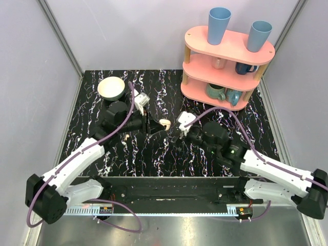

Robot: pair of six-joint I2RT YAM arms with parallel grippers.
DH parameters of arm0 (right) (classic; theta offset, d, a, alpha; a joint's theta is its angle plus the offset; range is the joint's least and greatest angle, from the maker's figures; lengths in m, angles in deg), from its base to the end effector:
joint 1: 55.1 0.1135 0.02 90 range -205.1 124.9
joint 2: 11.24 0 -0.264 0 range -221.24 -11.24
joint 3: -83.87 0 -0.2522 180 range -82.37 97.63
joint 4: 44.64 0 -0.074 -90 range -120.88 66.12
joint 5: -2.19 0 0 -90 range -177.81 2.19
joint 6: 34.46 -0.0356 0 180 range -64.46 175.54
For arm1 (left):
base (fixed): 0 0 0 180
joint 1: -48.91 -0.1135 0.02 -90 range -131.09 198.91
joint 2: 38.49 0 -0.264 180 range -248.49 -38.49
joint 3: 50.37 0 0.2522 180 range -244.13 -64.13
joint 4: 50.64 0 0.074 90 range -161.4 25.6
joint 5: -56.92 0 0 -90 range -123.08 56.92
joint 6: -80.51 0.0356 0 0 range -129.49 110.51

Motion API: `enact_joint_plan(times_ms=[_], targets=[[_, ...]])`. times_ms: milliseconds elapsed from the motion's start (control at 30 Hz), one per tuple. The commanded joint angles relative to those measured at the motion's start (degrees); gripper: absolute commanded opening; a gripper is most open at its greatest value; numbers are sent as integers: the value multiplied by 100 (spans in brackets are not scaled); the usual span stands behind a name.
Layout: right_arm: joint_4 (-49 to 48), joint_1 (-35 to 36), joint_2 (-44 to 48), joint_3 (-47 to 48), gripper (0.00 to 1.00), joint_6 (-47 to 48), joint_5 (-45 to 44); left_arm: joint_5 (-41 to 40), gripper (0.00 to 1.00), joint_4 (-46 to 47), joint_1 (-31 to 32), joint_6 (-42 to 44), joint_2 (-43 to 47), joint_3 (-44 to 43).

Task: Insert the wireless bluetooth earbuds into the charging case
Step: Pass from the right arm to the left, then pass from the left arm to the right

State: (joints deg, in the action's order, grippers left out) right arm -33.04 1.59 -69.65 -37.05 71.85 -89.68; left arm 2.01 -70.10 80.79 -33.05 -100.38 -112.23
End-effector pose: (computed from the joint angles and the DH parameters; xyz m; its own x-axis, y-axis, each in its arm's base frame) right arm 0.1336 0.2012 0.3206 0.1297 -0.3137 -0.9406 -0.8140 0.5080 -0.2817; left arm 0.1973 -0.1468 0.3118 -0.6164 -0.0018 -0.7875 0.7047 0.4450 -0.5526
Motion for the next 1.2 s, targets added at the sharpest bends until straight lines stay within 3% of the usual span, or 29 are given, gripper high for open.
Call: enact_joint_plan(times_ms=[0, 167, 367, 600, 867, 1167], targets=[[-136, 44, 680, 205, 97, -962, 3, -600, 0, 919, 11, 649, 606, 186], [-40, 44, 875, 310, 96, -2482, -463, -460, 0, 2752, 20, 1237, 1624, 1239], [31, 44, 446, 644, 95, -4082, -367, -696, 0, 4267, 47, 1923, 2689, 2418], [-294, 44, 208, 829, 95, -4576, 46, -811, 0, 4769, 55, 2004, 3183, 2919], [-847, 44, -20, 829, 94, -4892, 757, -802, 0, 5815, 55, 1460, 3315, 3517], [-980, 44, -644, 1233, 95, -5797, 794, -416, 0, 5896, 55, 1379, 3209, 3509]])
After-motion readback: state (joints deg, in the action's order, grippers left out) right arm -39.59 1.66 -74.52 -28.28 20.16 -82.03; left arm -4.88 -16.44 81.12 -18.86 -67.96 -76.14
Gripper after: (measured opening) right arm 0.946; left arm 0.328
